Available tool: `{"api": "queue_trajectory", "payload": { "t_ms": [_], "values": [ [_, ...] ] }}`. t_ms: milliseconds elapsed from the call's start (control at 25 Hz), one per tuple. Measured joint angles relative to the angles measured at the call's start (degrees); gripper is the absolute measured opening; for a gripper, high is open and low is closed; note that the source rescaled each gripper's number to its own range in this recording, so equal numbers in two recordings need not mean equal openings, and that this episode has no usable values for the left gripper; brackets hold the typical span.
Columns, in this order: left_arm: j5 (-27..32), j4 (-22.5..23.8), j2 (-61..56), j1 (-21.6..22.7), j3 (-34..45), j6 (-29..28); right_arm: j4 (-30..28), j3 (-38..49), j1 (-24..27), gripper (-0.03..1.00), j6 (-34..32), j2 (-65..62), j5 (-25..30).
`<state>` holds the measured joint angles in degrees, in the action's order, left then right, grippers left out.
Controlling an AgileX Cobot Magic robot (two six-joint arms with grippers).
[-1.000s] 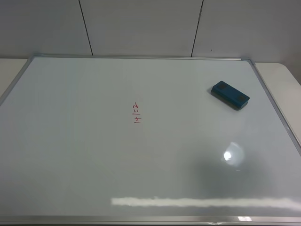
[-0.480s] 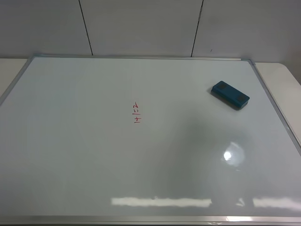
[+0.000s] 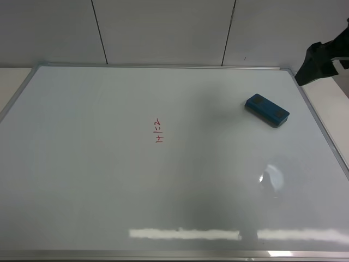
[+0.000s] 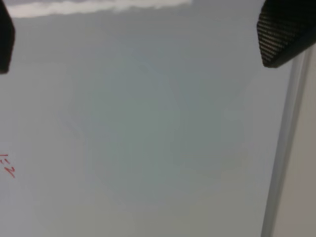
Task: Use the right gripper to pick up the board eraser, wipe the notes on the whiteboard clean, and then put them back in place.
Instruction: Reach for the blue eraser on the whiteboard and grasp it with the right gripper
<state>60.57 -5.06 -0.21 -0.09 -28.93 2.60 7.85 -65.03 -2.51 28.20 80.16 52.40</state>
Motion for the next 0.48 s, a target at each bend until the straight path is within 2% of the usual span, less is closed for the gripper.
{"api": "queue_trajectory", "payload": {
  "t_ms": [200, 480],
  "values": [
    [0.0, 0.0, 0.0, 0.0, 0.0, 0.0, 5.0, -4.0, 0.0, 1.00, 10.0, 10.7, -1.7],
    [0.0, 0.0, 0.0, 0.0, 0.0, 0.0, 6.4, -6.2, 0.0, 1.00, 15.8, 20.5, -6.6]
  ]
}}
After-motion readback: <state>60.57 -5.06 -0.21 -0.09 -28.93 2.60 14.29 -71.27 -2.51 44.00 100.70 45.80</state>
